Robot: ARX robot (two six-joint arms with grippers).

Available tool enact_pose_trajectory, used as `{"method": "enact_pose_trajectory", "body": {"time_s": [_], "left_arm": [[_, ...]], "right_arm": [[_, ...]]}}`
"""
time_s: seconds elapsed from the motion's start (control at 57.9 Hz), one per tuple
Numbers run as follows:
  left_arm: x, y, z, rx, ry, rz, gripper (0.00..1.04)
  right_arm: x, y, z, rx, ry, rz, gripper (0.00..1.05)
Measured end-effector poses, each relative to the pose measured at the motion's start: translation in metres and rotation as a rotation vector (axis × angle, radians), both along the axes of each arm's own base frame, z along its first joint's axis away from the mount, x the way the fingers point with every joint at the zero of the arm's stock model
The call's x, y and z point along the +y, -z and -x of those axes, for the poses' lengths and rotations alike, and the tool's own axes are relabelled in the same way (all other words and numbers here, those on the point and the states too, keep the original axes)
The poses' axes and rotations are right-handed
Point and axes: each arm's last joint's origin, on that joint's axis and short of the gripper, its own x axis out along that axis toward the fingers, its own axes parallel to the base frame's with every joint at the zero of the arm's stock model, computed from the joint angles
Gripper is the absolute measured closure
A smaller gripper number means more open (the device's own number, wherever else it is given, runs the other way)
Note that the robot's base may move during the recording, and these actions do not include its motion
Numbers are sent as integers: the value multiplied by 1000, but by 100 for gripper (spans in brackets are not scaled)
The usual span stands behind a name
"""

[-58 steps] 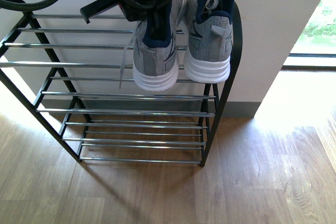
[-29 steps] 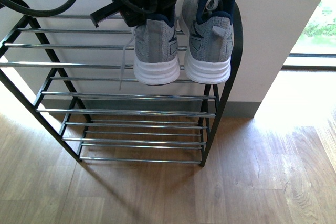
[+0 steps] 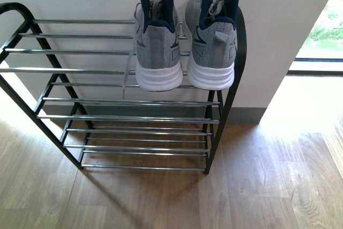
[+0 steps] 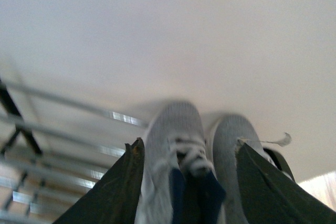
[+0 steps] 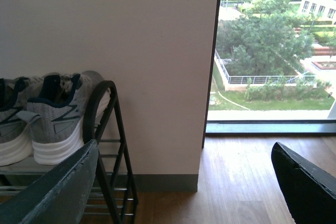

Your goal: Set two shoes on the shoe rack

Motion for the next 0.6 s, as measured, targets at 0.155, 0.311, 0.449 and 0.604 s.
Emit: {"method": "enact_pose_trajectory", "body": {"time_s": [0.155, 0.311, 0.449, 0.604], "left_arm": [[51, 22, 40, -113, -19, -151, 89], [80, 30, 73, -121, -7, -202, 103], [99, 40, 97, -106, -5, -220, 103], [115, 43, 118, -117, -12, -221, 103]], "right_arm": [[0, 0, 0, 0, 0, 0, 9], [0, 0, 0, 0, 0, 0, 9], [0, 0, 0, 0, 0, 0, 9], [0, 0, 0, 0, 0, 0, 9]]}}
